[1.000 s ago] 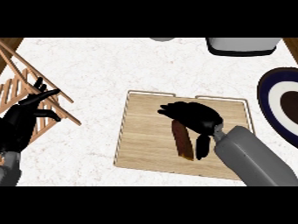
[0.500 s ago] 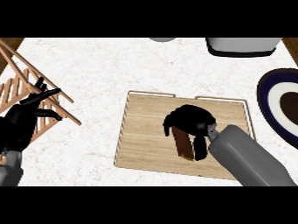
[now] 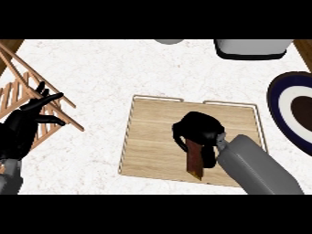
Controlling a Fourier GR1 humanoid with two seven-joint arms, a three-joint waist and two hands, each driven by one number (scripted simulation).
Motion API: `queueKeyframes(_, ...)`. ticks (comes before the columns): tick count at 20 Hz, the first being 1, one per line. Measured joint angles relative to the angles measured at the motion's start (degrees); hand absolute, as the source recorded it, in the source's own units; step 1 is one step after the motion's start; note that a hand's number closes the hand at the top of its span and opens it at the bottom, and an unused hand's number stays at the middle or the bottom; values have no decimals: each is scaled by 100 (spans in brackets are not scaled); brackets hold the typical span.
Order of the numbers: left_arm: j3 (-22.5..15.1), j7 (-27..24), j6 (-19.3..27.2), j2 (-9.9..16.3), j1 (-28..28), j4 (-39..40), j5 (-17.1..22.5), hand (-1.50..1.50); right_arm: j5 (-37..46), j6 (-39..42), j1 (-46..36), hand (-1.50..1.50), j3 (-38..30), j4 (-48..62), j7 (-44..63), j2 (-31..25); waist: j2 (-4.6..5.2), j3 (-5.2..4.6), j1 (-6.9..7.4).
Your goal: Pick the sweet potato from the tray and place it in the plate
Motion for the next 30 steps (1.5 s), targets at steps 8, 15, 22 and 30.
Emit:
queueKeyframes(8, 221, -29, 20, 74, 413, -338, 80, 0, -232, -1451, -180, 150, -2110, 262, 1958, 125, 80, 39, -270)
queueKeyframes(15, 126, 49, -38, 86, 527, -530, 37, 0, 544, -3448, -973, 150, -3555, 382, 4113, -141, 115, 25, -238)
queueKeyframes(22, -35, 49, -33, -43, 505, -541, -122, 0, 1939, -4767, -1426, 150, -4123, 612, 6000, -366, 108, 35, -100)
queueKeyframes(30, 114, 73, -116, -105, 278, -288, -155, 0, 2220, -5295, -991, 150, -4803, 466, 6480, -457, 67, 54, -80)
